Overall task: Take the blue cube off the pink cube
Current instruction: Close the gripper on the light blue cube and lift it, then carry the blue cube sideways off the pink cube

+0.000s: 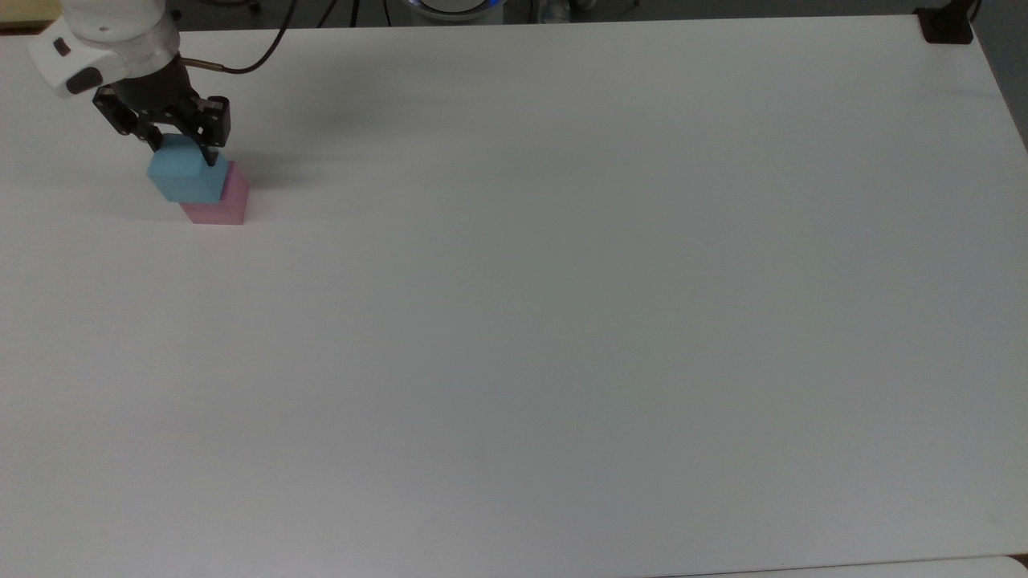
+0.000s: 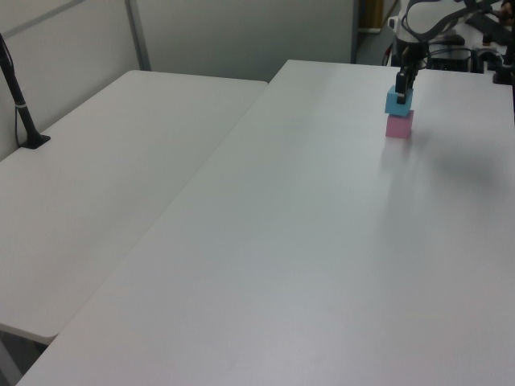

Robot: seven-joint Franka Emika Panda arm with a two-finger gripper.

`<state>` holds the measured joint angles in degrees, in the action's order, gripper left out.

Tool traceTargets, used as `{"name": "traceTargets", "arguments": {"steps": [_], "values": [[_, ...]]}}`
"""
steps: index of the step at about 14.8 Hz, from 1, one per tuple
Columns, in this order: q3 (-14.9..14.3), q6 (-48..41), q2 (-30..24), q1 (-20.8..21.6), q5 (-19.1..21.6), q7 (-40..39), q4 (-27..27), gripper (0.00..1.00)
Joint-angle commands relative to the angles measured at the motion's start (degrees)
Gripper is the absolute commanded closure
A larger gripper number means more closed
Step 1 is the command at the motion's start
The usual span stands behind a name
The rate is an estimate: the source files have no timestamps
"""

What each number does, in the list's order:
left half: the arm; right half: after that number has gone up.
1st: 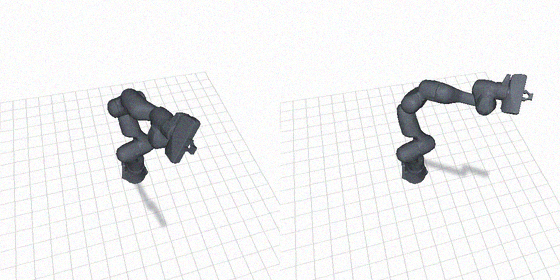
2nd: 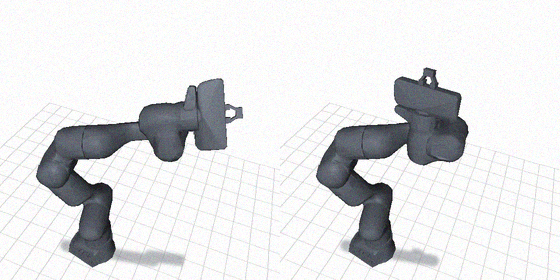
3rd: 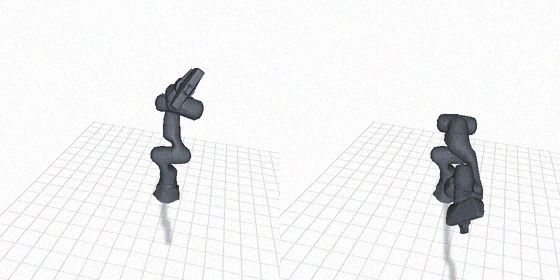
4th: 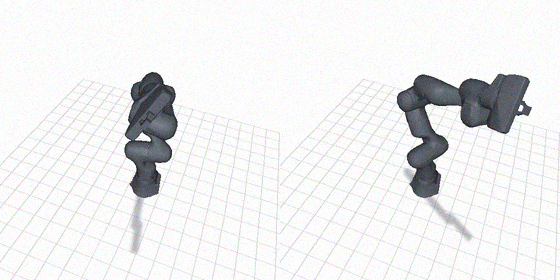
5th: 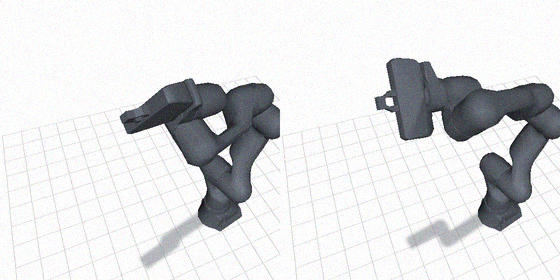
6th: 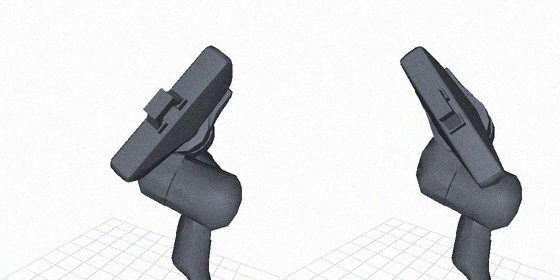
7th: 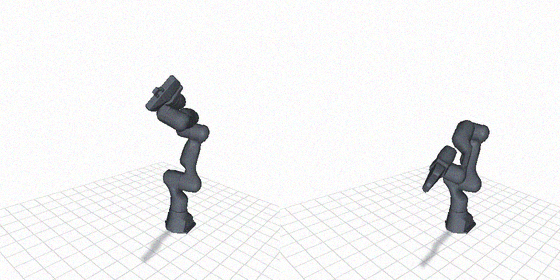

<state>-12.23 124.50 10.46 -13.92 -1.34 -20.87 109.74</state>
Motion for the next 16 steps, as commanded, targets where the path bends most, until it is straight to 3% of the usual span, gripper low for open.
{"name": "traceTargets", "arguments": {"steps": [1,6,14,15,16], "values": [[-0.52,0.92,-0.62,-2.77,1.07,-5.57,-1.62,0.58],[-0.52,6.28,2.54,-7.16,0.19,-13.84,-4.44,0.58],[-0.52,6.28,14.58,-10.07,-1.39,-14.29,-11.73,0.57],[-0.52,6.28,15.02,-10.16,-1.48,-14.12,-11.91,0.45],[-0.52,6.37,15.20,-10.16,-1.22,-13.85,-11.91,0.17]]}}
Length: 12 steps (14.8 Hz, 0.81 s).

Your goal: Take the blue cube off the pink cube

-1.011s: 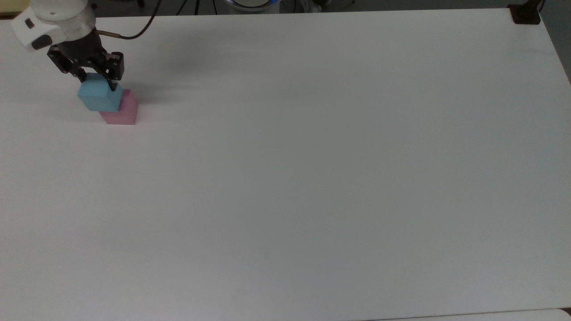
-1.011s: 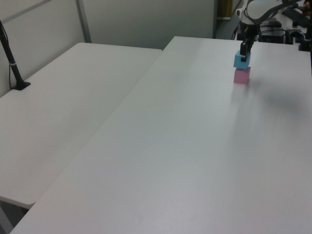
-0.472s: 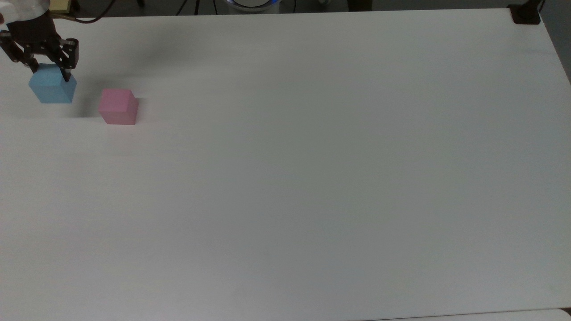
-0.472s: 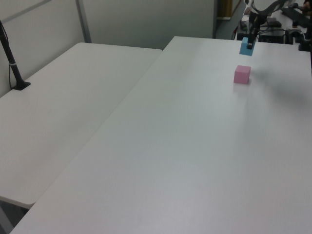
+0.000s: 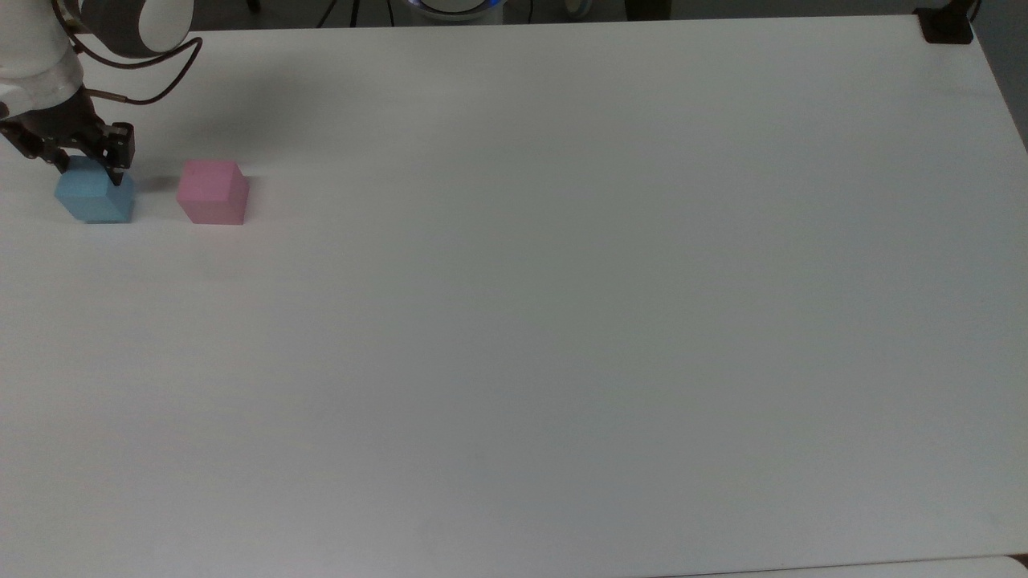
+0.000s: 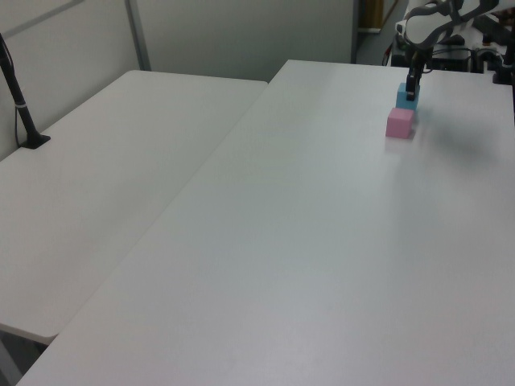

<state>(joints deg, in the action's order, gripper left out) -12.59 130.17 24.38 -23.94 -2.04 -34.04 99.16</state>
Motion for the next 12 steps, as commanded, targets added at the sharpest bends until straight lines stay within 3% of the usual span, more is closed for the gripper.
{"name": "traceTargets", "arguments": {"steps": [1,2,5,8,12], "values": [[-0.16,0.70,1.29,-0.14,-0.43,-0.07,-1.34,0.06],[-0.16,0.70,1.29,-0.14,-0.60,0.81,-1.25,0.00],[-0.16,0.35,0.15,-0.06,-0.25,1.08,-1.34,0.00],[0.28,-5.06,-9.57,0.82,0.28,10.96,-1.16,0.00],[0.90,-15.09,-18.64,8.45,0.10,18.90,-1.69,0.00]]}}
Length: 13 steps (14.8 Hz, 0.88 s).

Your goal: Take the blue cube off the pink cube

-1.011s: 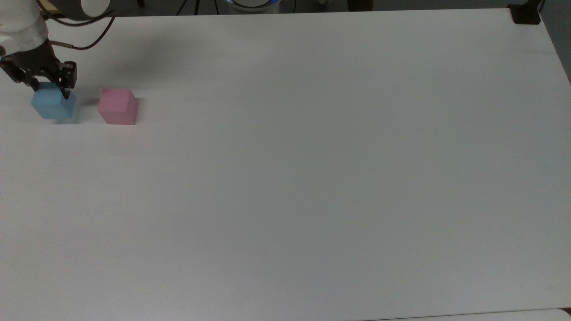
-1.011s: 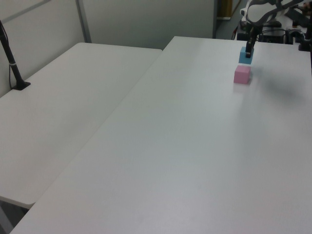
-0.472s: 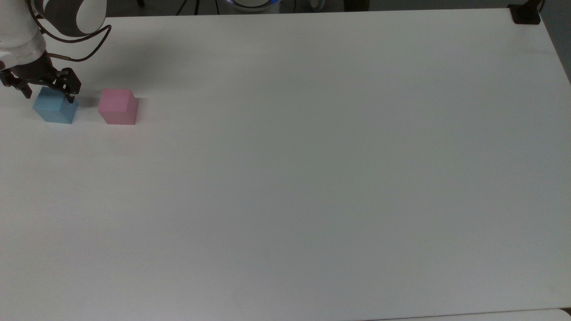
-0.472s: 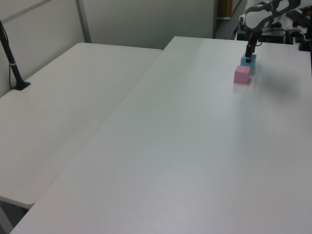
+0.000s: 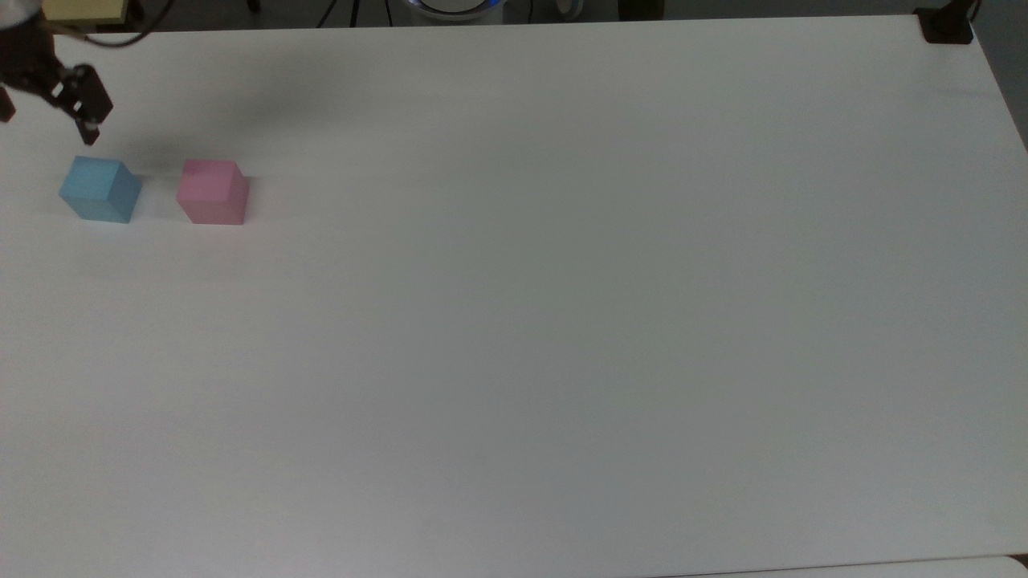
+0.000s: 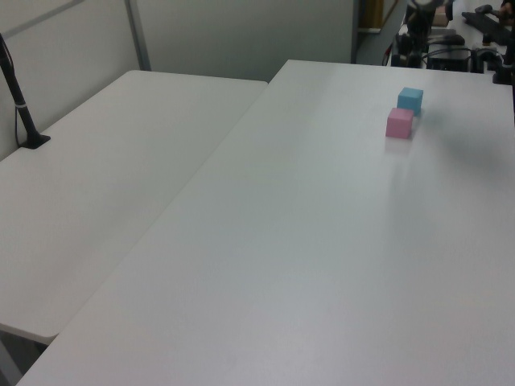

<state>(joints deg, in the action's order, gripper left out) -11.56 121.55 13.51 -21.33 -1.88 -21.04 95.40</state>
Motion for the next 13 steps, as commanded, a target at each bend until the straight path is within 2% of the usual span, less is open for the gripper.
{"name": "traceTargets", "arguments": {"steps": [1,3,6,9,10,11,13], "values": [[-0.22,-9.55,-10.40,7.34,-0.05,7.92,1.81,0.00],[-0.83,-16.58,-16.21,13.04,-0.05,11.45,1.81,0.00],[-1.53,-23.53,-19.47,20.69,-0.05,15.66,2.16,0.00],[-1.18,-23.29,-19.48,22.21,0.03,12.53,2.25,0.00],[-0.75,-23.03,-19.13,22.39,0.03,6.34,2.25,0.00],[-0.13,-23.02,-18.35,23.00,0.03,4.45,2.25,0.00],[0.49,-23.64,-18.34,24.14,0.12,8.27,2.33,0.00]]}}
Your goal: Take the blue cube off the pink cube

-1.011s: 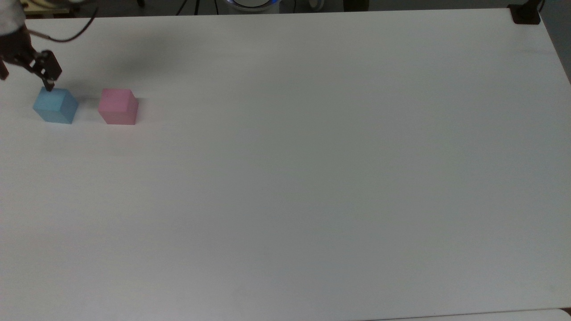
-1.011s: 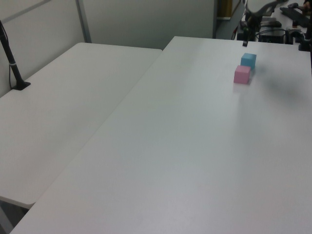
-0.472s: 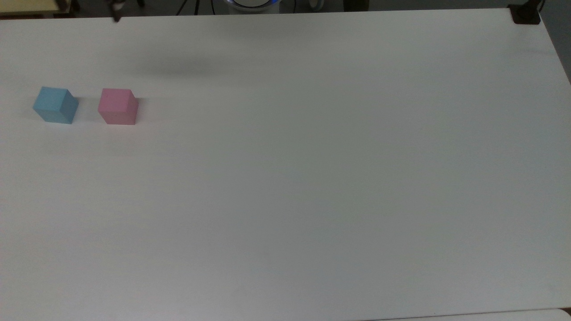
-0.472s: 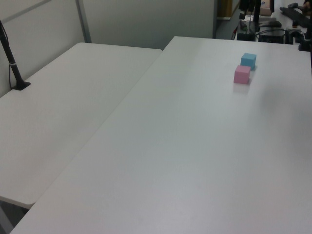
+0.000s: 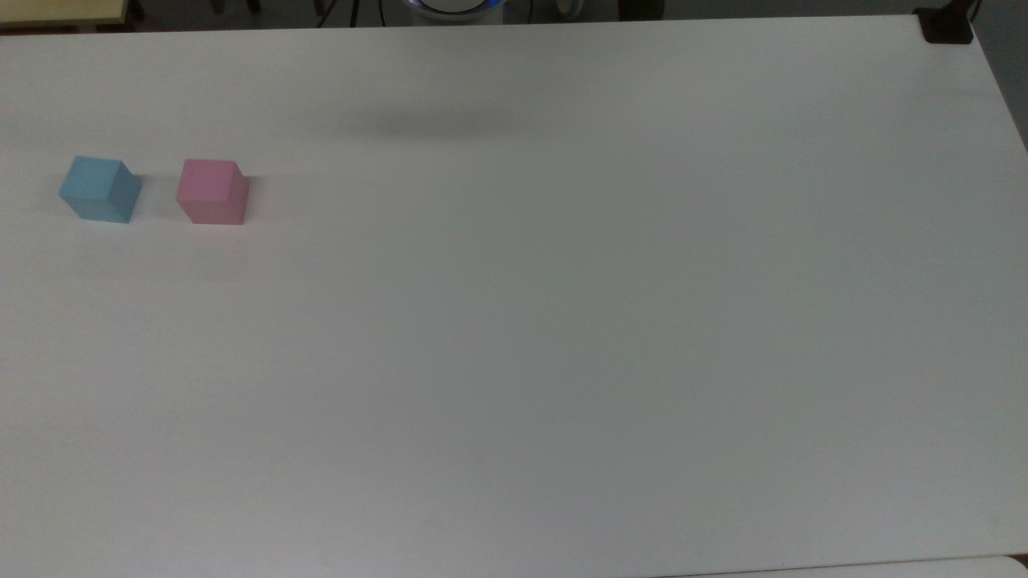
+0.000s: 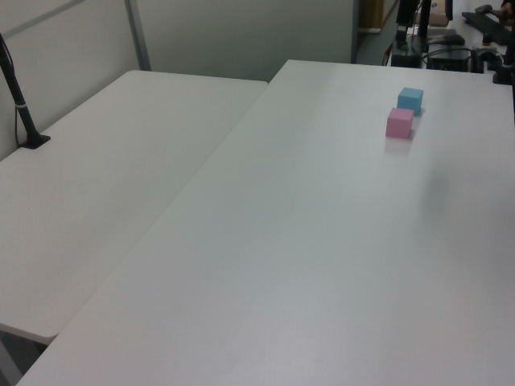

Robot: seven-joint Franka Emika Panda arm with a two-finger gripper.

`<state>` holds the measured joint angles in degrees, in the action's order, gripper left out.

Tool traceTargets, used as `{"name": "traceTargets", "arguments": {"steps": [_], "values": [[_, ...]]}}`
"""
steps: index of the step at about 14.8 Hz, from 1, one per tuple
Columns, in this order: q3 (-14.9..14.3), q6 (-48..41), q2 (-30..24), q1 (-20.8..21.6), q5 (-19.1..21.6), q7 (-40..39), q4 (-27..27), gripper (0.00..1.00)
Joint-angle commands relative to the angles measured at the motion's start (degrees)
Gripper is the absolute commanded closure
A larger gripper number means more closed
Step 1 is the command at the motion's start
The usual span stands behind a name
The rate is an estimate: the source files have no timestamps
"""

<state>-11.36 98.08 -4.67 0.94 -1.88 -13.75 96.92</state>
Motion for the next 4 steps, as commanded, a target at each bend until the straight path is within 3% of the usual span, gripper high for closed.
{"name": "traceTargets", "arguments": {"steps": [1,4], "values": [[0.20,-0.26,-0.16,1.96,0.13,5.45,0.73,0.00],[0.38,-0.09,-0.16,2.13,-0.14,10.24,0.64,0.00]]}}
